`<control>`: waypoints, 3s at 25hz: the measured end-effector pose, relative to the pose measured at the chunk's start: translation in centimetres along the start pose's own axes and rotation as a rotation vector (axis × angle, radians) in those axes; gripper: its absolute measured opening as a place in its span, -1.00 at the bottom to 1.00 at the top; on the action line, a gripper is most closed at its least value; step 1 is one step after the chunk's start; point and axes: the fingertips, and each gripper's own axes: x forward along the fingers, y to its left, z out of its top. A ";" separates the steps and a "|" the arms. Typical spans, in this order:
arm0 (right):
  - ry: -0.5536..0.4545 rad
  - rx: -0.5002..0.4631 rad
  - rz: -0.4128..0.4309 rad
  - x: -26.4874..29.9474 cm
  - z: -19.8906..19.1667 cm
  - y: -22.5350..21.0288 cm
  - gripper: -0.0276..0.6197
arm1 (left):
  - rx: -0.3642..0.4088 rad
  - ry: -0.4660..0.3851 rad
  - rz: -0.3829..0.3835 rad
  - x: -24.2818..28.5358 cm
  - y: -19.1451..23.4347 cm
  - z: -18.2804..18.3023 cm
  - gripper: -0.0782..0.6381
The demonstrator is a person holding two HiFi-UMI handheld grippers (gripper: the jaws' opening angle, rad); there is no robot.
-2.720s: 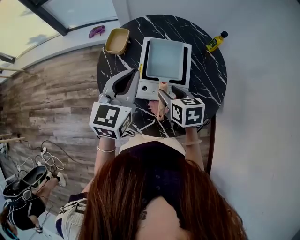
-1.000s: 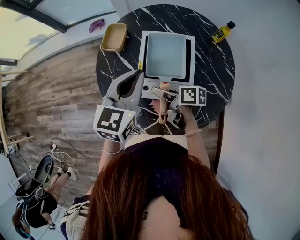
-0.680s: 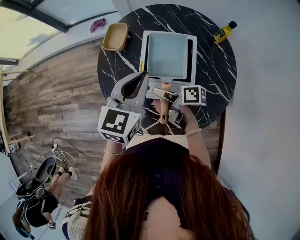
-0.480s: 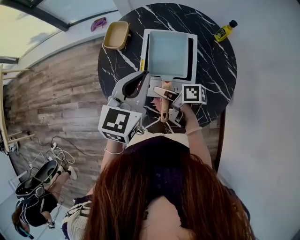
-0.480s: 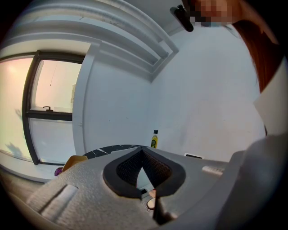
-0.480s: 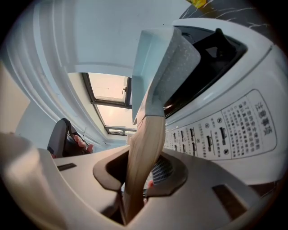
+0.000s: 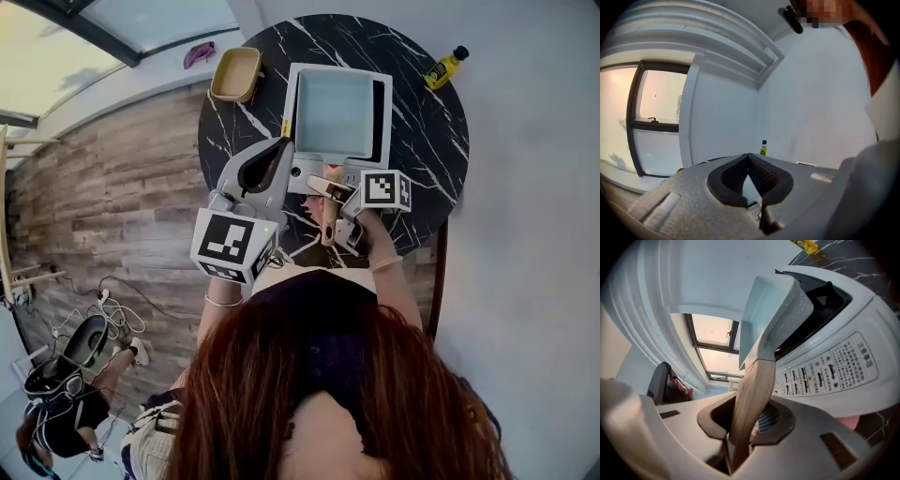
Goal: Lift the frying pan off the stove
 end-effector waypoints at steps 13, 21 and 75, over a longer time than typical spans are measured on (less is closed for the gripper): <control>-0.043 -0.071 0.003 -1.6 -2.0 3.1 -0.64 | 0.012 -0.041 0.000 -3.3 -0.7 0.8 -0.75; -0.074 -0.109 -0.003 -2.7 -3.9 4.6 -0.64 | -0.002 -0.075 -0.001 -6.2 -1.2 1.5 -0.75; -0.183 -0.253 0.010 -8.6 -24.2 14.3 -0.62 | 0.038 -0.181 -0.065 -26.2 -9.4 1.7 -0.75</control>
